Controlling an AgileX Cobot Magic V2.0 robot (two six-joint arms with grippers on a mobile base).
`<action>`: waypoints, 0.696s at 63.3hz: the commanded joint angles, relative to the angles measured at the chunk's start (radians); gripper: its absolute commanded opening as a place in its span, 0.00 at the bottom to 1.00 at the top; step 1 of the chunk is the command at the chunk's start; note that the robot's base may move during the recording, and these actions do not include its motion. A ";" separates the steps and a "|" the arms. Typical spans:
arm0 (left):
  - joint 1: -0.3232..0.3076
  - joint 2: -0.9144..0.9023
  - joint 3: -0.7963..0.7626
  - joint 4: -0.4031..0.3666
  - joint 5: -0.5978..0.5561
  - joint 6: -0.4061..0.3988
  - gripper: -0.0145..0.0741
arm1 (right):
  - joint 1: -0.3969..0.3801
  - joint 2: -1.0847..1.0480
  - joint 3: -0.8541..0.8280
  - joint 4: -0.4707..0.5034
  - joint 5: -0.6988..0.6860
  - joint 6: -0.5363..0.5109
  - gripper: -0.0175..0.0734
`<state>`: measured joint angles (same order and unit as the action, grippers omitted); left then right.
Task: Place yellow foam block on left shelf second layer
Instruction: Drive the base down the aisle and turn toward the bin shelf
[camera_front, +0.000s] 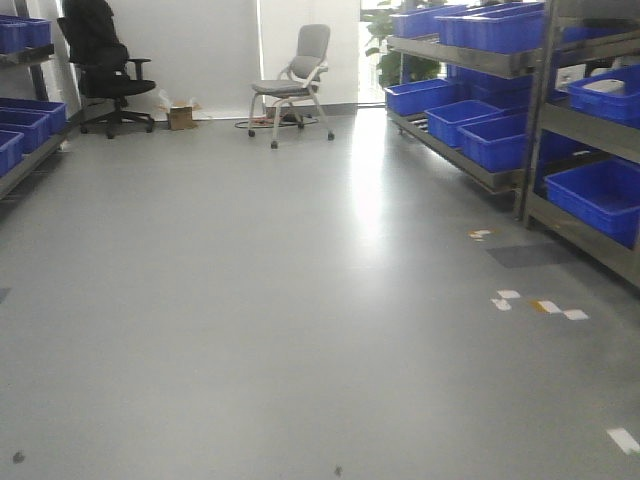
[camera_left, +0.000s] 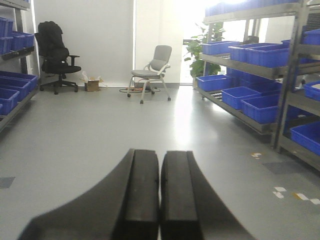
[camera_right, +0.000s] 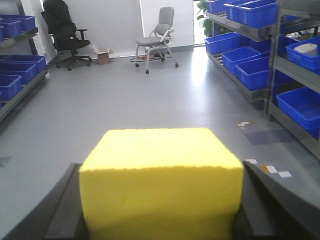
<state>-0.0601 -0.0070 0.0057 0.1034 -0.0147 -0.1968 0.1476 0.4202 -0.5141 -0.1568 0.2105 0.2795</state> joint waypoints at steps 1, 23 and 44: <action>-0.004 -0.016 0.025 -0.004 -0.090 -0.005 0.32 | -0.008 0.006 -0.028 -0.014 -0.094 -0.006 0.57; -0.004 -0.016 0.025 -0.004 -0.090 -0.005 0.32 | -0.008 0.006 -0.028 -0.014 -0.094 -0.006 0.57; -0.004 -0.016 0.025 -0.004 -0.090 -0.005 0.32 | -0.008 0.006 -0.028 -0.014 -0.094 -0.006 0.57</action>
<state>-0.0601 -0.0070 0.0057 0.1034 -0.0147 -0.1968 0.1476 0.4202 -0.5141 -0.1568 0.2105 0.2795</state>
